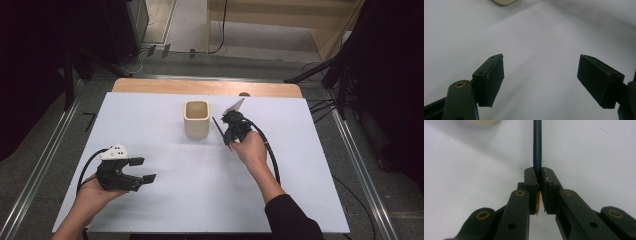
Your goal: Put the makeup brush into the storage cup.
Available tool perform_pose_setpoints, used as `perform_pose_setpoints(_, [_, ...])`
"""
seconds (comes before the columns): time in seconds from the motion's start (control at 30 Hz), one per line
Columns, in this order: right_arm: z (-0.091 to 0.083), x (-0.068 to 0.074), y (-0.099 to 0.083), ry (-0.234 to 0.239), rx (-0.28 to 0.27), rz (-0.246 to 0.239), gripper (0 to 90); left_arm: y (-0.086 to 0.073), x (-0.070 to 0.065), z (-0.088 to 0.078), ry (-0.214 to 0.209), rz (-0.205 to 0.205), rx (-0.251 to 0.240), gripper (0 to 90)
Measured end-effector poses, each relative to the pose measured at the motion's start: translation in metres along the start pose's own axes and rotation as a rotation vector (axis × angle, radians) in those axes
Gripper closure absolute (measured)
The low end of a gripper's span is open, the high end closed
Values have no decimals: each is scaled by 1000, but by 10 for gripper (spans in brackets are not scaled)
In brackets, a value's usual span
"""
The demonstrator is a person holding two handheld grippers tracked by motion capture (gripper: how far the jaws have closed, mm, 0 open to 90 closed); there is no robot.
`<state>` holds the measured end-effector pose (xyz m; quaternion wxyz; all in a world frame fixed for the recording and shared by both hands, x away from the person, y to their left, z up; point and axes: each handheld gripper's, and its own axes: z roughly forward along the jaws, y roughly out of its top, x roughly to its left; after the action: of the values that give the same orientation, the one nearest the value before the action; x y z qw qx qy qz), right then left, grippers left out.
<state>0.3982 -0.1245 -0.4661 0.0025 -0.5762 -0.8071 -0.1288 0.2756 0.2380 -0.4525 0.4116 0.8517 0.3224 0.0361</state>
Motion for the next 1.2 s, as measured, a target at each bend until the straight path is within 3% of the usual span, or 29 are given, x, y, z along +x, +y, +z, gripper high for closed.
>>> perform_pose_setpoints(0.43, [-15,-10,-14,47,-38,-8,848,1,0,1,-5,-10,-3,228])
perform_pose_setpoints(0.6, [-19,-13,-19,86,-56,-14,848,1,0,1,-8,-12,-3,228])
perform_pose_setpoints(0.73, [-24,-14,-28,117,-65,-46,848,2,0,1,-15,-22,-11,228])
perform_pose_setpoints(1.03, [-30,-16,-43,231,-88,-61,849,4,0,3,-22,-28,-13,229])
perform_pose_setpoints(1.2, [-32,-17,-49,261,-102,-73,848,6,0,5,-28,-24,-15,229])
